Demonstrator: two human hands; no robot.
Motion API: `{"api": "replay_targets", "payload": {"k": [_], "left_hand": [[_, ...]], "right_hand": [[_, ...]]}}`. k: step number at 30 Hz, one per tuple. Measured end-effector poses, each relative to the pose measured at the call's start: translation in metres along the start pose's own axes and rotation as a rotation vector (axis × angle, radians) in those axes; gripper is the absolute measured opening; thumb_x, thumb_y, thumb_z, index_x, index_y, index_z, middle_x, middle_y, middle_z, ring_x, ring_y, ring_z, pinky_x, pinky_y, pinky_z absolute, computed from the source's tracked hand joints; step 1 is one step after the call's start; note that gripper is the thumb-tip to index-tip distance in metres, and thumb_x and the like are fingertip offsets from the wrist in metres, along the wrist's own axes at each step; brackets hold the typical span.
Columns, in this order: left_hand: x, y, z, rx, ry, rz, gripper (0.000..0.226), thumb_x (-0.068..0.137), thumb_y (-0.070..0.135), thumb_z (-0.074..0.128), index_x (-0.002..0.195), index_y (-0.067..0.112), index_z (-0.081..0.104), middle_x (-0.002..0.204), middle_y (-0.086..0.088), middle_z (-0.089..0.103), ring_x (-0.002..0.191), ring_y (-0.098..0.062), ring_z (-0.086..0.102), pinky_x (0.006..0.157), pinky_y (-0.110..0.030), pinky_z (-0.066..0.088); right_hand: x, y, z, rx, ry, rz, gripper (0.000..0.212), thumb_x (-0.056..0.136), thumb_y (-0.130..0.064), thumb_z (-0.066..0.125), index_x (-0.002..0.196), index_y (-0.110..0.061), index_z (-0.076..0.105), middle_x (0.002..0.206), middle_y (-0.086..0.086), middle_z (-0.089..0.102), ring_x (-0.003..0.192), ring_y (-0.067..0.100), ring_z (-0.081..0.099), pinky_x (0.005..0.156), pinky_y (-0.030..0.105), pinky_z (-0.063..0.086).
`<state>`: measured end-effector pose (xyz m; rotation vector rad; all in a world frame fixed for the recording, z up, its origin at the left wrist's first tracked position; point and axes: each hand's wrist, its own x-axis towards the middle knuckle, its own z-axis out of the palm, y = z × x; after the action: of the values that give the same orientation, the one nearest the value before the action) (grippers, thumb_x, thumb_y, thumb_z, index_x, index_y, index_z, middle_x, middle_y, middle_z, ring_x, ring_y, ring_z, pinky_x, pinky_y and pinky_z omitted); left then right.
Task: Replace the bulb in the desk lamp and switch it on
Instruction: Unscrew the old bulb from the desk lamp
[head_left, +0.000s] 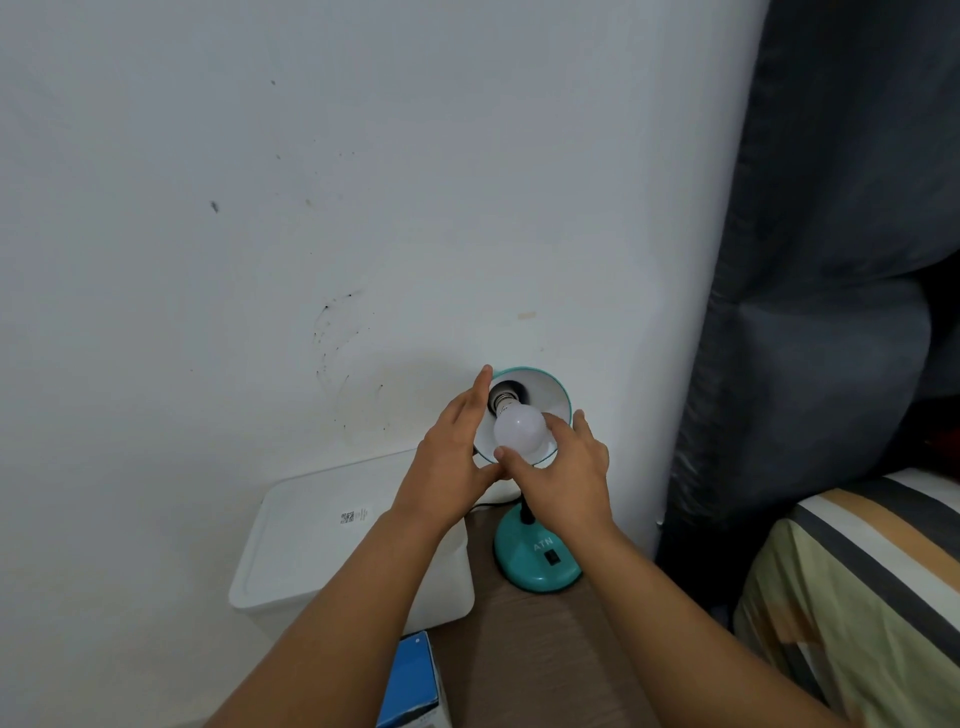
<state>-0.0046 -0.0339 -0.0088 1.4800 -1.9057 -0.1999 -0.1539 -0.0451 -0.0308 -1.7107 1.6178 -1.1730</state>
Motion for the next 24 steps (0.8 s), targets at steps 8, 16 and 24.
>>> {"api": "replay_targets", "payload": {"k": [8, 16, 24], "left_hand": [[0.0, 0.0, 0.0, -0.004, -0.014, -0.016, 0.11, 0.079, 0.033, 0.082, 0.158, 0.04, 0.005, 0.149, 0.003, 0.044, 0.129, -0.013, 0.046, 0.102, -0.038, 0.049], [0.0, 0.0, -0.002, 0.03, -0.017, -0.024, 0.11, 0.08, 0.036, 0.081, 0.158, 0.041, 0.003, 0.15, 0.005, 0.043, 0.129, -0.013, 0.046, 0.099, -0.033, 0.05], [-0.008, 0.013, -0.014, 0.03, -0.045, -0.077, 0.115, 0.083, 0.034, 0.08, 0.158, 0.038, -0.006, 0.163, 0.002, 0.022, 0.148, -0.014, 0.025, 0.117, -0.027, 0.028]], "right_hand": [[0.002, 0.0, 0.0, 0.051, -0.029, -0.054, 0.065, 0.074, -0.02, 0.067, 0.131, -0.04, 0.042, 0.152, 0.001, 0.032, 0.133, 0.03, 0.031, 0.102, 0.038, 0.034], [-0.005, 0.006, -0.009, 0.123, -0.027, -0.124, 0.064, 0.078, -0.049, 0.07, 0.134, -0.042, 0.042, 0.149, -0.006, 0.037, 0.137, 0.018, 0.028, 0.102, 0.033, 0.035], [-0.021, 0.011, -0.033, 0.18, -0.011, -0.179, 0.067, 0.076, -0.056, 0.071, 0.135, -0.048, 0.04, 0.153, -0.011, 0.031, 0.141, 0.011, 0.024, 0.107, 0.044, 0.04]]}}
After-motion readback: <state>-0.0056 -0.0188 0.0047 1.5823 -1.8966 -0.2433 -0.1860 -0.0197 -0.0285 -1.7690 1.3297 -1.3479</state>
